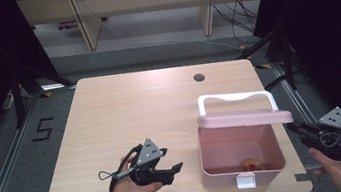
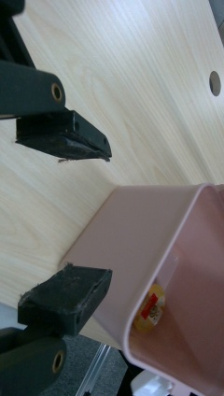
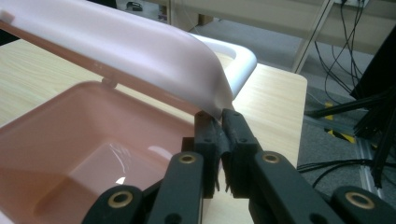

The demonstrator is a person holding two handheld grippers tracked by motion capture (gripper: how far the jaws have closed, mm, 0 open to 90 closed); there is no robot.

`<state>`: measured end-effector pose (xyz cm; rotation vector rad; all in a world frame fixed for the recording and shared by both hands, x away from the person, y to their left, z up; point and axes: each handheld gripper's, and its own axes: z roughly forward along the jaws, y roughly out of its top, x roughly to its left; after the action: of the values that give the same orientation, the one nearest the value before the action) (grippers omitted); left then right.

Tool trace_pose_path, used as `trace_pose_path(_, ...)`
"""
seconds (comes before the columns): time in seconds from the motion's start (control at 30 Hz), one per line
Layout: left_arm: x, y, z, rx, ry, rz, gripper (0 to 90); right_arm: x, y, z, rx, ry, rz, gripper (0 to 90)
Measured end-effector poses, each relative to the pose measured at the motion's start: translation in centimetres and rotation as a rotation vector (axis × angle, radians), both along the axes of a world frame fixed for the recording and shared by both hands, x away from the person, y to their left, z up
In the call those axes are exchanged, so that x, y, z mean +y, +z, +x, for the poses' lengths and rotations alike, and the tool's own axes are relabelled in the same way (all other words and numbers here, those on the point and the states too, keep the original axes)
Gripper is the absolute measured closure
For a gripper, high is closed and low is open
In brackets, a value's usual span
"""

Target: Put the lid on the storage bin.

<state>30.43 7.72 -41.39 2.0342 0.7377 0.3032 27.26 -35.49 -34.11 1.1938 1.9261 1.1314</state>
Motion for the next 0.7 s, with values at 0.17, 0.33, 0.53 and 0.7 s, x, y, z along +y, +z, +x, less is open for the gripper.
trace_pose_path(0.17,1.6,-0.6,-1.1,0.003,0.001,-0.015,33.5,-0.2,-0.4,-0.5,-0.009,0.014,-0.013,83.6)
trace_pose_path(0.33,2.9,-1.6,-2.2,0.016,0.001,-0.005,30.2,-0.1,-1.2,-1.2,0.007,0.014,0.0,81.4)
trace_pose_path(0.53,4.3,-2.8,-3.1,0.027,0.018,0.029,27.8,-0.2,-2.1,-1.7,0.029,0.031,0.022,79.0)
trace_pose_path(0.7,5.0,-3.5,-3.4,0.042,0.016,0.032,26.7,-0.2,-2.7,-1.9,0.056,0.023,0.042,77.1)
